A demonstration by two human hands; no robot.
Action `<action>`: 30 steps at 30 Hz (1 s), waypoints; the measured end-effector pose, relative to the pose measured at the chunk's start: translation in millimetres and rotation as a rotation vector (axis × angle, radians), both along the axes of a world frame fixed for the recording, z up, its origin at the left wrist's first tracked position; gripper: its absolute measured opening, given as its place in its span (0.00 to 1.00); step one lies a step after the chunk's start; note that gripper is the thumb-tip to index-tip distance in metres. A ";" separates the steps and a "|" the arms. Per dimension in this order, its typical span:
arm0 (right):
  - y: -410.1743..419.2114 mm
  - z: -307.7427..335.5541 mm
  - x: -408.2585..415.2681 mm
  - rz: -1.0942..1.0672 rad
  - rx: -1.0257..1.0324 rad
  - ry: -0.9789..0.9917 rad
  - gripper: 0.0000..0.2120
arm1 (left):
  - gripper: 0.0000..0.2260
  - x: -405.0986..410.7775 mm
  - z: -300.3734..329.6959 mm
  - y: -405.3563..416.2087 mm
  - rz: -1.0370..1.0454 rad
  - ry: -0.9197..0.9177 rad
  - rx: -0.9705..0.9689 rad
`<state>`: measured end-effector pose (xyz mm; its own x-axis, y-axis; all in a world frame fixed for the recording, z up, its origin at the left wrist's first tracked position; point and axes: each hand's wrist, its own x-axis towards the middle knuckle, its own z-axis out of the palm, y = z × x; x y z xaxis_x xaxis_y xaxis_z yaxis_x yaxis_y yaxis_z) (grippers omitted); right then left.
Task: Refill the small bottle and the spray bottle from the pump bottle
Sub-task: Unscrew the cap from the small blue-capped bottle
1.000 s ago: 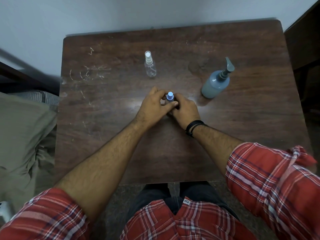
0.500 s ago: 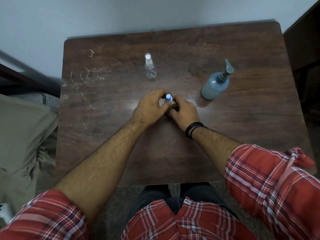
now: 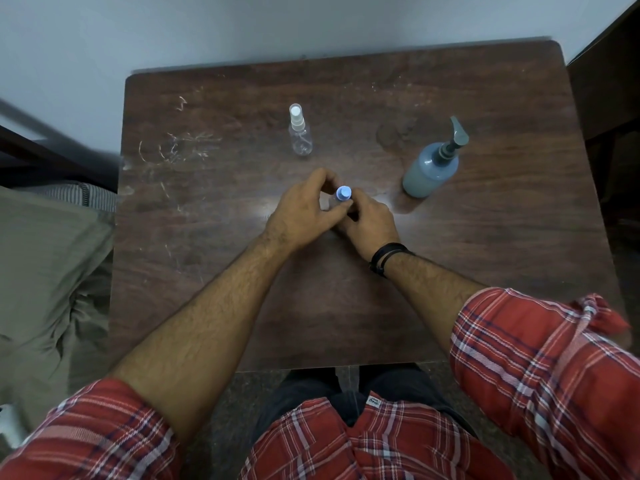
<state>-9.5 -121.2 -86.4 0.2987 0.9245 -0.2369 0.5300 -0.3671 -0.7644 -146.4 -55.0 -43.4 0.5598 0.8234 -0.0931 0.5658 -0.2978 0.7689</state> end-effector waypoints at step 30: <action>-3.4 -1.1 -6.5 0.004 0.001 -0.022 0.21 | 0.15 -67.6 -38.5 24.6 0.078 0.603 0.066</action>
